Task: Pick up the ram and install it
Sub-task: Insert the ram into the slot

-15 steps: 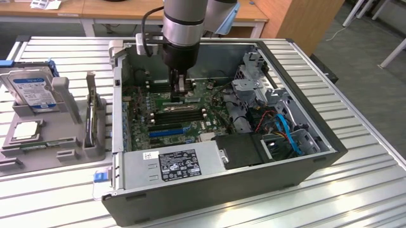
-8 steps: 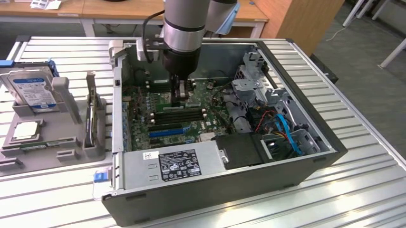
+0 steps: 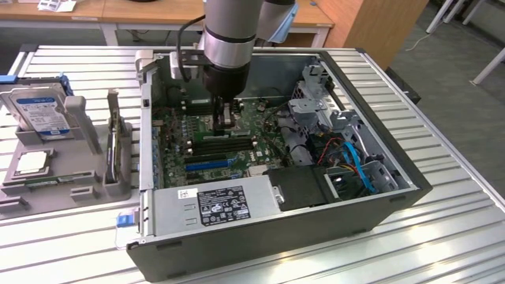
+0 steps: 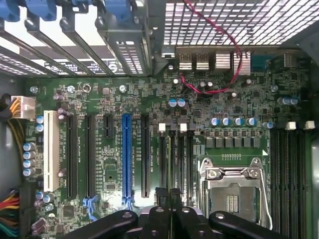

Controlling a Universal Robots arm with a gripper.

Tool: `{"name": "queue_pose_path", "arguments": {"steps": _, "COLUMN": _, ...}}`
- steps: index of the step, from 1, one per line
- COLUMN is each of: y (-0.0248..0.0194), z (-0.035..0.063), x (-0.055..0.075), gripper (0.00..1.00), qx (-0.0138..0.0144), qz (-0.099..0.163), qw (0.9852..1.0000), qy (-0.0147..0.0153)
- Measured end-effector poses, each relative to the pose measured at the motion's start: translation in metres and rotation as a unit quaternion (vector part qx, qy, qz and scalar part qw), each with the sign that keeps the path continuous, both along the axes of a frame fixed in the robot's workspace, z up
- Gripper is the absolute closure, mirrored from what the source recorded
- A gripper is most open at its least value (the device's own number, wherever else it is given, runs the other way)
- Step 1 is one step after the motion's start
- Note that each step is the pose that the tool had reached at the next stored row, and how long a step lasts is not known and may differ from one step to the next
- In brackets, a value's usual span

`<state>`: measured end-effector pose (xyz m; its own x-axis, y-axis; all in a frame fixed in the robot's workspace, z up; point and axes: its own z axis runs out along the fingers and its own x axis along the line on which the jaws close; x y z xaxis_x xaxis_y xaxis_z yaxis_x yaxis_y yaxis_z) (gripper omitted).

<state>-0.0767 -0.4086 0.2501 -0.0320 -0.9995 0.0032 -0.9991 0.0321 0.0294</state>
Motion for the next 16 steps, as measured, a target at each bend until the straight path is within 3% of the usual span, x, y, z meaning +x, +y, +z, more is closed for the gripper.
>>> {"name": "queue_pose_path", "arguments": {"steps": 8, "y": 0.0, "z": -0.0141, "x": -0.001, "gripper": 0.88, "qx": 0.0001, "qz": 0.0, "qw": 1.0, "qy": -0.0004}}
{"name": "queue_pose_path", "arguments": {"steps": 16, "y": 0.0, "z": -0.0145, "x": -0.001, "gripper": 0.88, "qx": -0.0002, "qz": 0.002, "qw": 1.0, "qy": -0.0002}}
